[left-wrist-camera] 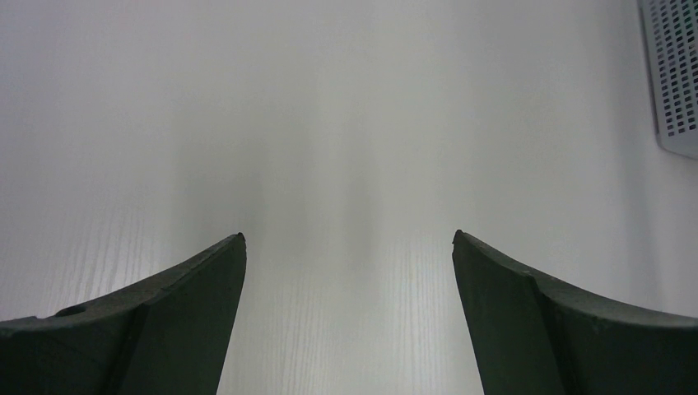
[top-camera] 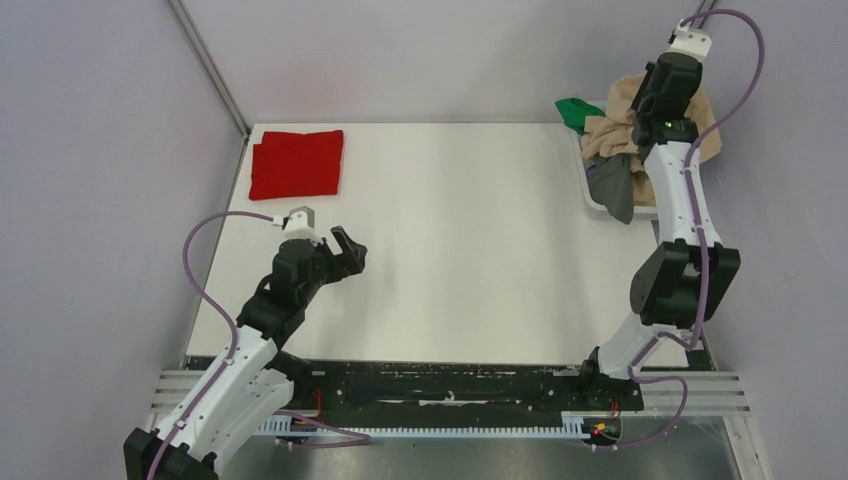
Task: Fold and stack the t-shirts
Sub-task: Grab crumpled tshirt from bin with the right arm
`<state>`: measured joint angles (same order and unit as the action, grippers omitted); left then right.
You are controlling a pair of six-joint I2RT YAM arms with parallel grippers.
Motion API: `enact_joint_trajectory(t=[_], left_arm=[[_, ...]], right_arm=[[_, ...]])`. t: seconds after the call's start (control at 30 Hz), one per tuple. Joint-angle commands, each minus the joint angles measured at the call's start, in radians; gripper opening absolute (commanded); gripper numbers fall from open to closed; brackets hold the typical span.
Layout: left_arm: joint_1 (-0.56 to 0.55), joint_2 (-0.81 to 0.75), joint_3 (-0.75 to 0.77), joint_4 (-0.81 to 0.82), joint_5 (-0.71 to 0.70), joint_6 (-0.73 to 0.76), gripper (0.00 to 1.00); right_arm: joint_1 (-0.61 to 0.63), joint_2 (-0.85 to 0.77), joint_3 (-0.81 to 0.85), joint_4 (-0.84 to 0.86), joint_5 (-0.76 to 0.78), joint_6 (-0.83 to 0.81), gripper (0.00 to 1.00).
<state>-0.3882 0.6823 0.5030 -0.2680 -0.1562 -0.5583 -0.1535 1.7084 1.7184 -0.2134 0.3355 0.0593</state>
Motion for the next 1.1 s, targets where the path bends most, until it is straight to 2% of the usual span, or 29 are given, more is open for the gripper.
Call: enact_joint_trajectory(t=[0.0, 0.03, 0.13, 0.3, 0.4, 0.53, 0.73, 0.87, 1.07], left_arm=[[0.002, 0.006, 0.033, 0.006, -0.026, 0.036, 1.0], [0.001, 0.005, 0.035, 0.004, -0.026, 0.036, 1.0], [0.001, 0.006, 0.037, 0.001, -0.028, 0.036, 1.0], [0.001, 0.008, 0.033, 0.006, -0.029, 0.036, 1.0], [0.001, 0.014, 0.032, 0.011, -0.028, 0.034, 1.0], [0.001, 0.024, 0.031, 0.019, -0.02, 0.032, 1.0], [0.001, 0.021, 0.036, 0.012, -0.028, 0.037, 1.0], [0.001, 0.003, 0.035, 0.013, -0.025, 0.035, 1.0], [0.001, -0.01, 0.033, 0.008, -0.033, 0.037, 1.0]], right_arm=[[-0.022, 0.17, 0.1, -0.197, -0.106, 0.05, 0.17], [-0.029, 0.212, 0.128, -0.238, -0.108, 0.051, 0.21], [-0.044, 0.286, 0.207, -0.323, -0.051, 0.046, 0.5], [-0.05, 0.214, 0.21, -0.291, 0.036, -0.024, 0.96], [-0.049, 0.123, 0.158, -0.251, 0.052, -0.072, 0.98], [-0.05, -0.021, 0.008, -0.165, 0.012, -0.088, 0.98], [-0.05, -0.137, -0.22, -0.091, -0.213, -0.061, 0.98], [-0.048, -0.115, -0.253, -0.087, -0.264, 0.011, 0.91], [-0.043, -0.042, -0.249, -0.069, -0.307, 0.074, 0.7]])
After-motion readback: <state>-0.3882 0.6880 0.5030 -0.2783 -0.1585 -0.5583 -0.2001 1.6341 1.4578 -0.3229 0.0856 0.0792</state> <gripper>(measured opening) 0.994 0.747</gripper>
